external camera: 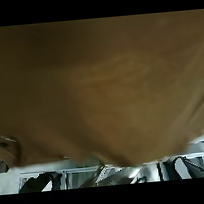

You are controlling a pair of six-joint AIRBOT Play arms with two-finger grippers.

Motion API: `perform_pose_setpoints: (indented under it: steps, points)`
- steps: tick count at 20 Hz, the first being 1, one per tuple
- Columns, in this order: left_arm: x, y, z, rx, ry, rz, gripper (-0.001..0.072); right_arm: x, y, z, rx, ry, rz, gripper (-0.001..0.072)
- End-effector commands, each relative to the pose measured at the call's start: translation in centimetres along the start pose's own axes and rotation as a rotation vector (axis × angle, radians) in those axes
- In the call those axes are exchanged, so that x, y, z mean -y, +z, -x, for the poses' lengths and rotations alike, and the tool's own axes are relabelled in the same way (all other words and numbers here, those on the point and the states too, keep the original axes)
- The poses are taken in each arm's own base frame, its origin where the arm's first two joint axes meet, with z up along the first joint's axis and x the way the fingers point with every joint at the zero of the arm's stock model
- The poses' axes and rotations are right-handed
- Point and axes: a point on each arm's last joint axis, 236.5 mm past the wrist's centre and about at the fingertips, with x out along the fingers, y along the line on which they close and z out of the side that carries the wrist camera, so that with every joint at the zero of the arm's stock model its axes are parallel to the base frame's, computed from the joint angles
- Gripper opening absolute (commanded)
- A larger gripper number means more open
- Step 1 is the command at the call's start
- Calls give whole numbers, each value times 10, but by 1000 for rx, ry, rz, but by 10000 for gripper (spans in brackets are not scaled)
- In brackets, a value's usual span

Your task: Fold the shirts.

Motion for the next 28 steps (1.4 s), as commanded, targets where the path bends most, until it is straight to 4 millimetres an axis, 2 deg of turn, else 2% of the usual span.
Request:
perform_pose_setpoints:
  steps: [1, 3, 5, 6, 7, 9, 10, 12, 14, 16, 17, 18, 19, 20, 22, 23, 25, 26, 28]
  points:
    - [-19, -141, -103, -389, 6, 49, 17, 63, -86, -52, -245, 18, -195, 21]
    - [-24, -233, -155, -580, -17, 52, 17, 112, -174, -96, -404, -17, -317, 21]
    - [-38, -326, -198, -724, 0, 75, 17, 158, -276, -137, -530, -80, -437, 21]
    - [-46, -367, -216, -767, 13, 87, 17, 182, -324, -153, -576, -128, -497, 21]
    - [-55, -407, -233, -806, 26, 99, 17, 203, -364, -165, -614, -175, -553, 21]
    - [-66, -468, -256, -871, 38, 109, 16, 237, -427, -187, -669, -225, -655, 21]
    - [-70, -494, -263, -894, 42, 114, 17, 247, -447, -196, -675, -222, -700, 21]
    - [-75, -527, -273, -899, 50, 122, 17, 264, -480, -210, -706, -232, -763, 22]
    - [-76, -542, -281, -863, 54, 162, 17, 276, -495, -220, -718, -240, -781, 22]
    - [-80, -540, -288, -807, 62, 212, 17, 285, -489, -230, -694, -241, -764, 24]
    - [-77, -539, -290, -802, 56, 230, 43, 289, -480, -235, -672, -242, -748, 139]
    - [-78, -535, -288, -804, 57, 228, 380, 293, -468, -239, -649, -239, -735, 402]
    - [-81, -531, -285, -811, 60, 231, 698, 294, -458, -240, -641, -224, -727, 442]
    - [-86, -525, -279, -829, 65, 235, 693, 295, -446, -239, -641, -199, -725, 441]
    - [-105, -508, -259, -886, 87, 248, 693, 297, -422, -223, -660, -140, -738, 441]
    - [-120, -499, -241, -934, 105, 260, 693, 298, -410, -208, -674, -114, -755, 436]
    - [-144, -489, -195, -1081, 137, 296, 693, 302, -396, -171, -722, -80, -794, 427]
    - [-153, -490, -166, -1183, 148, 318, 692, 301, -398, -147, -775, -74, -816, 369]
    - [-163, -501, -110, -1369, 169, 382, 692, 291, -417, -101, -895, -77, -870, 366]
